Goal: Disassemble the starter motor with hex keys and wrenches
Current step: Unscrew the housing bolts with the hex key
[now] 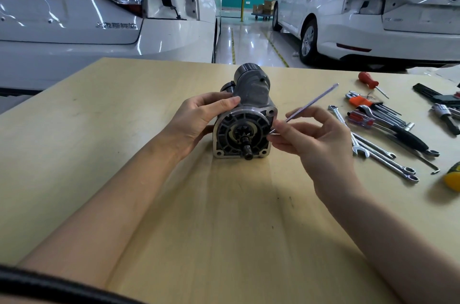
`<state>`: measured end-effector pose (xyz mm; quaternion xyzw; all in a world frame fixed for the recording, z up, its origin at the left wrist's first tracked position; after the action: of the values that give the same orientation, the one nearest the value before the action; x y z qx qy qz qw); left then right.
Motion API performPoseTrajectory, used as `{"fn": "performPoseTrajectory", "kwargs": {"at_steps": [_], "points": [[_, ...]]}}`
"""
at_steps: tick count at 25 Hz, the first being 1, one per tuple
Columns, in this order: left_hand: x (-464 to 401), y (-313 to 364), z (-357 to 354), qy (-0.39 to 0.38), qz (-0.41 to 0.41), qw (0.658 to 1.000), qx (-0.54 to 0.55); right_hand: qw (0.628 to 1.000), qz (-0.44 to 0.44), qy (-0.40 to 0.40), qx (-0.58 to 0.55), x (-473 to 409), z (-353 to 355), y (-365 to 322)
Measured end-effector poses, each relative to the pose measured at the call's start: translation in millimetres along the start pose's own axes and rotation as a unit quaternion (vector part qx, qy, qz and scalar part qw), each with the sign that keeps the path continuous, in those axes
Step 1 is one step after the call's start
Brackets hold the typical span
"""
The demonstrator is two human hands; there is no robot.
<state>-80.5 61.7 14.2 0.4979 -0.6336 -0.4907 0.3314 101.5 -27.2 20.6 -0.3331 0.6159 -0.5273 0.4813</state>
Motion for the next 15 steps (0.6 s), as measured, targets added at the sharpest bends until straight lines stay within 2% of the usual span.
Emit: {"fn": "performPoseTrajectory", "kwargs": {"at_steps": [2,4,6,9,12,14,15], "points": [[-0.1,-0.3,-0.5,0.006,-0.003,1.000,-0.008,0.988,0.105,0.012,0.112,1.2,-3.6,-5.9],[0.5,0.2,0.0,0.008,-0.001,1.000,-0.012,0.937,0.245,0.015,0.249,7.1,-13.5,-11.5],[-0.2,-1.1,2.9,0.007,0.035,0.999,0.031,0.881,0.342,0.009,0.326,13.5,-23.7,-12.9],[-1.3,-1.4,6.0,-0.007,0.067,0.993,0.100,0.837,0.381,-0.016,0.392,13.9,-28.4,-10.4],[-0.9,-1.7,5.3,-0.008,0.061,0.994,0.088,0.809,0.398,-0.046,0.430,13.7,-31.0,-11.1],[-1.9,-2.0,5.1,-0.010,0.062,0.994,0.084,0.818,0.393,-0.039,0.418,15.2,-30.3,-14.9],[-2.5,-1.7,5.1,-0.010,0.063,0.994,0.084,0.837,0.379,-0.020,0.395,16.2,-27.9,-17.5]]}}
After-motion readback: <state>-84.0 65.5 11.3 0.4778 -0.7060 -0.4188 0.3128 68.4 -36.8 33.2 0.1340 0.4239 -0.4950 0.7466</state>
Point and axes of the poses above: each hand's wrist, its own x-axis away from the middle knuckle, its own z-axis out of the back of the hand, y = z × x, the point moved 5 cm from there along -x, towards the middle knuckle, and after that the axes turned 9 degrees about x, right-handed, at the moved point
